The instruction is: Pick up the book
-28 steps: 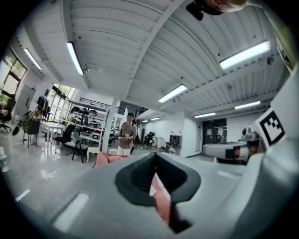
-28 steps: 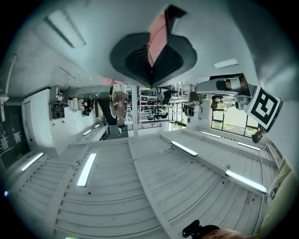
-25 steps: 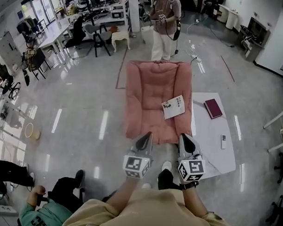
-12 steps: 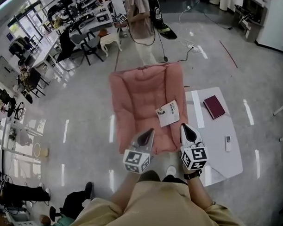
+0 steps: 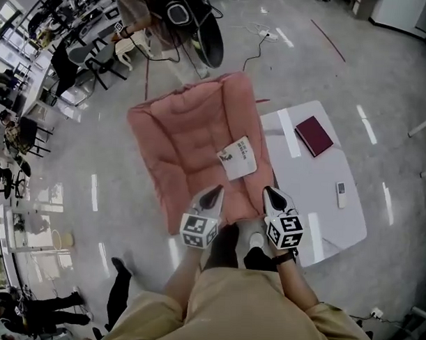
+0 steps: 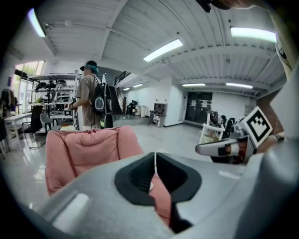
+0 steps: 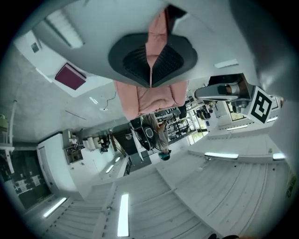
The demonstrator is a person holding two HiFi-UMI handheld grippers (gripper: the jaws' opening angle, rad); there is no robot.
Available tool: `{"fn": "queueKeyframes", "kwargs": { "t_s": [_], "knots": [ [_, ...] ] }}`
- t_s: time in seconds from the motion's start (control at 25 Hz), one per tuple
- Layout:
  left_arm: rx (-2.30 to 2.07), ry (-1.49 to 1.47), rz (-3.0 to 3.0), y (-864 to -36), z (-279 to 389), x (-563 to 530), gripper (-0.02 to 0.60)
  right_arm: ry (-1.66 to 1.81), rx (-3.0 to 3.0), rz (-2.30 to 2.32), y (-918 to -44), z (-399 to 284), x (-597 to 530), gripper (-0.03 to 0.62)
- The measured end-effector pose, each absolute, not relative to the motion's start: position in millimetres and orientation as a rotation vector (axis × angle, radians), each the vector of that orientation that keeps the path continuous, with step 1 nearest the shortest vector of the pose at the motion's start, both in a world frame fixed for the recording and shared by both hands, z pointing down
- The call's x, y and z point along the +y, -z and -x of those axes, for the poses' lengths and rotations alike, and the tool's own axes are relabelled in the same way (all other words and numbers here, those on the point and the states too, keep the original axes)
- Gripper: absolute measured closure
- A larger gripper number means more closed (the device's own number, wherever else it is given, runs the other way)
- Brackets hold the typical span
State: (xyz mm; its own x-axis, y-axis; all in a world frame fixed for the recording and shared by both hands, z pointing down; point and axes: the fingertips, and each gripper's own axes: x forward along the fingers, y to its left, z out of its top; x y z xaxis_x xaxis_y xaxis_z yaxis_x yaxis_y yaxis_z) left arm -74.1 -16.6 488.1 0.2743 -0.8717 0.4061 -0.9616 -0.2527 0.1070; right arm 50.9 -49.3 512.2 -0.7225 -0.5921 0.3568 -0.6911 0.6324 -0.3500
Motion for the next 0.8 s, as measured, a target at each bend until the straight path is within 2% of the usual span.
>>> {"fn": "queueKeyframes", "kwargs": {
  "t_s": [0.2,0.36,0.52,0.8],
  "knots": [
    [-1.523,-0.512,-2.205,-567,82,-62,0.569,-0.942,-2.523,-1.060,-601,-41,-63,0.565],
    [-1.413,-0.617,-2.189,-619,108,-95,0.544,-1.084,-2.411,-1.042,-658,-13,-71,0.553],
    [-1.290,-0.717,-2.172,-674,140,-124,0.497,-1.167,-2.336,-1.024,-702,19,-85,0.548],
    [-1.035,-0.908,-2.222,-770,153,-172,0.396,-1.237,-2.230,-0.993,-763,49,-111,0.534]
  ]
}}
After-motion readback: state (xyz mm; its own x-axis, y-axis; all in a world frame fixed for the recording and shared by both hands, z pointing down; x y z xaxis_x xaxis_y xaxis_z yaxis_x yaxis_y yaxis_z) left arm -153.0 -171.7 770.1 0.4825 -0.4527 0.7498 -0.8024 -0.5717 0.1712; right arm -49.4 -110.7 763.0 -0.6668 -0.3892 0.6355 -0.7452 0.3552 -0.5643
